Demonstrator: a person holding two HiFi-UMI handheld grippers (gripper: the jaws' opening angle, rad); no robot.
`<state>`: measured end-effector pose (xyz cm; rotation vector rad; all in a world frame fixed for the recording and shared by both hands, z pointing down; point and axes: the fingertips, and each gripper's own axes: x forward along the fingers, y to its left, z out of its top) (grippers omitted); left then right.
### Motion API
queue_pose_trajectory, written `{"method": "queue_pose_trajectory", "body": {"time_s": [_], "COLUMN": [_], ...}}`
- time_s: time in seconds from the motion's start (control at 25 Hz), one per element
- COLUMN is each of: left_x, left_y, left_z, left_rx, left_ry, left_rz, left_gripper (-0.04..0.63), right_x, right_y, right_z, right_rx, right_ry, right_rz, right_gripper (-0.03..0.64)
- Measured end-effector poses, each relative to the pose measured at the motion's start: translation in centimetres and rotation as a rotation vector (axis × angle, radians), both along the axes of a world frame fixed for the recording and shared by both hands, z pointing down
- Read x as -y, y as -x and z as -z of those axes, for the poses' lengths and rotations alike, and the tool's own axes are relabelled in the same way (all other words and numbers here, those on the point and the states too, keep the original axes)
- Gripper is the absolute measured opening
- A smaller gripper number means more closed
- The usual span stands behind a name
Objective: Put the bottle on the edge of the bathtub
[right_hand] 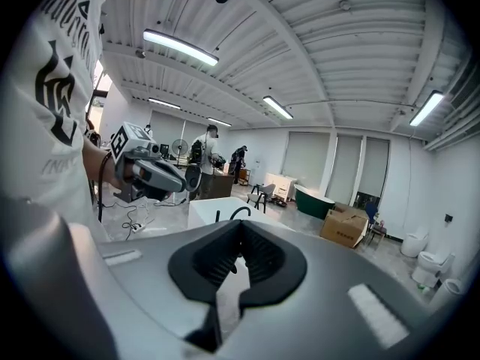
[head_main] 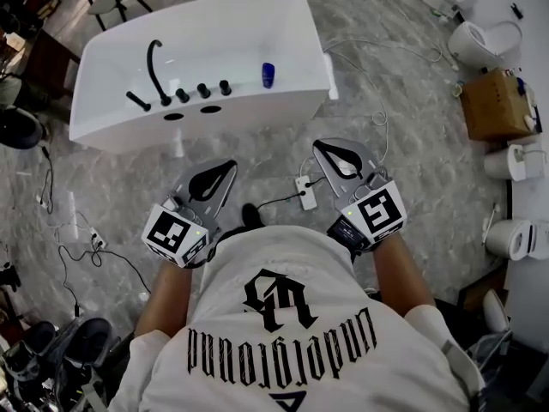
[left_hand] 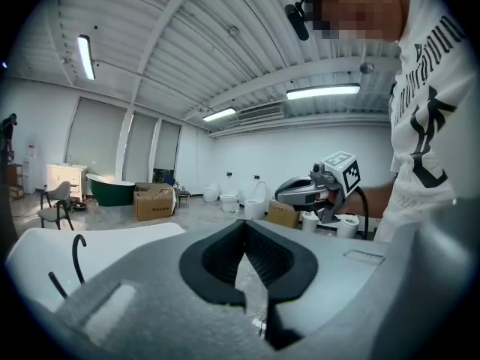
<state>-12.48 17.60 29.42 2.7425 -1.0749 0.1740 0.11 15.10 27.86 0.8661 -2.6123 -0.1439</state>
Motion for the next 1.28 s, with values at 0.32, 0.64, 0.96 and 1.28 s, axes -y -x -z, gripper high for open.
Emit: {"method": "queue_pose_trajectory", "body": {"time_s": [0.32, 0.64, 0.96, 1.28], "left_x": [-5.7, -13.8, -18.0, -18.9], "left_y": [-10.8, -18.1, -20.6, -20.9], "left_z": [-1.0, -0.1, -0.5, -0.1], "left_rx": [0.009, 0.002, 0.013, 0.016], "left_ry": [0.029, 0.022, 0.026, 0.02], "left_rz": [0.017, -0.001, 0.036, 0.056], "left_gripper": [0.005, 0.006, 0.005, 0.005], "right_x": [-7.1, -14.8, -19.4, -20.6], "right_y": [-8.8, -16.3, -19.1, -19.9], "right_z": [-1.4, -2.3, -2.9, -2.6], "right_rx": [0.02, 0.026, 0.064, 0.062], "right_ry": [0.032, 0.059, 0.063, 0.069], "right_rz": [0.031, 0.052, 0.052, 0.065], "right_gripper": [0.002, 0.002, 0.002, 0.002]}}
